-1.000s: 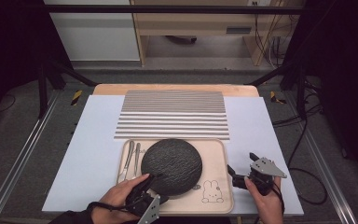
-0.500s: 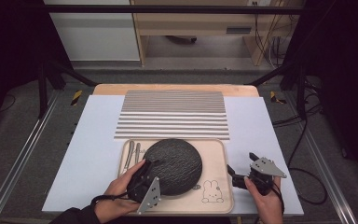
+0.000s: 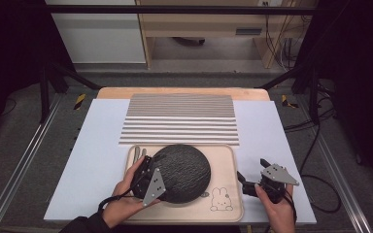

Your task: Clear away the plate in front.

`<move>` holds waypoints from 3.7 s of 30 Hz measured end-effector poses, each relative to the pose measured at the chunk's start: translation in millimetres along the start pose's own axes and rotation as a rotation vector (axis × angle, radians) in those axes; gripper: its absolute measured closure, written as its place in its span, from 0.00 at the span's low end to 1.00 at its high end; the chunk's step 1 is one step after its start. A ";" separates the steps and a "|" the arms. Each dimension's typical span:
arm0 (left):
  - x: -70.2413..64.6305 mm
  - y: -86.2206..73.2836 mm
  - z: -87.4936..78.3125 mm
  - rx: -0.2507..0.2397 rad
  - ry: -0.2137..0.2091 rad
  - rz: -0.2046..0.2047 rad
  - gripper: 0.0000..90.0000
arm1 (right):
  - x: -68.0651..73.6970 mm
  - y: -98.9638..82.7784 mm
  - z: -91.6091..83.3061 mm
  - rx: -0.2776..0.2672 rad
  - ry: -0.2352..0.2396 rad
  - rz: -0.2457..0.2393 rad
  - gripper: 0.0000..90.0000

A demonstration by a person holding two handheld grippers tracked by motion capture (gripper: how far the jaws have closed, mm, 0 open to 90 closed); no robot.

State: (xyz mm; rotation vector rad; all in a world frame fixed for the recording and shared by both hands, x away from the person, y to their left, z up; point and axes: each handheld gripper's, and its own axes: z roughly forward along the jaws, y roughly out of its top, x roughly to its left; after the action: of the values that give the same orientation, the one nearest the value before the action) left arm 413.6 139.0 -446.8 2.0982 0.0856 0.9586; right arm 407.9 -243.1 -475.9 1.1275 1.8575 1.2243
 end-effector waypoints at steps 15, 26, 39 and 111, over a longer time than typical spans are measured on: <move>18.7 -12.7 -5.4 0.011 0.045 -0.138 0.11 | 1.1 -0.2 0.2 0.004 0.003 -0.002 0.06; 24.9 -18.0 -9.3 0.026 0.100 -0.161 0.09 | 0.0 0.4 -1.7 -0.001 -0.002 0.010 0.04; 32.1 -25.3 -15.2 0.048 0.136 -0.182 0.06 | 0.2 0.3 -1.2 0.001 0.003 0.011 0.04; 97.4 -70.8 -114.5 -0.059 0.360 -0.576 0.04 | -3.5 1.5 -4.2 -0.019 0.000 0.026 0.04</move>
State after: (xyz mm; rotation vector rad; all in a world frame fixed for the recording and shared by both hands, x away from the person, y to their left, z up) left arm 425.0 295.9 -393.4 1.6765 0.7885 0.9435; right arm 406.3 -247.6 -472.8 1.1443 1.8330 1.2543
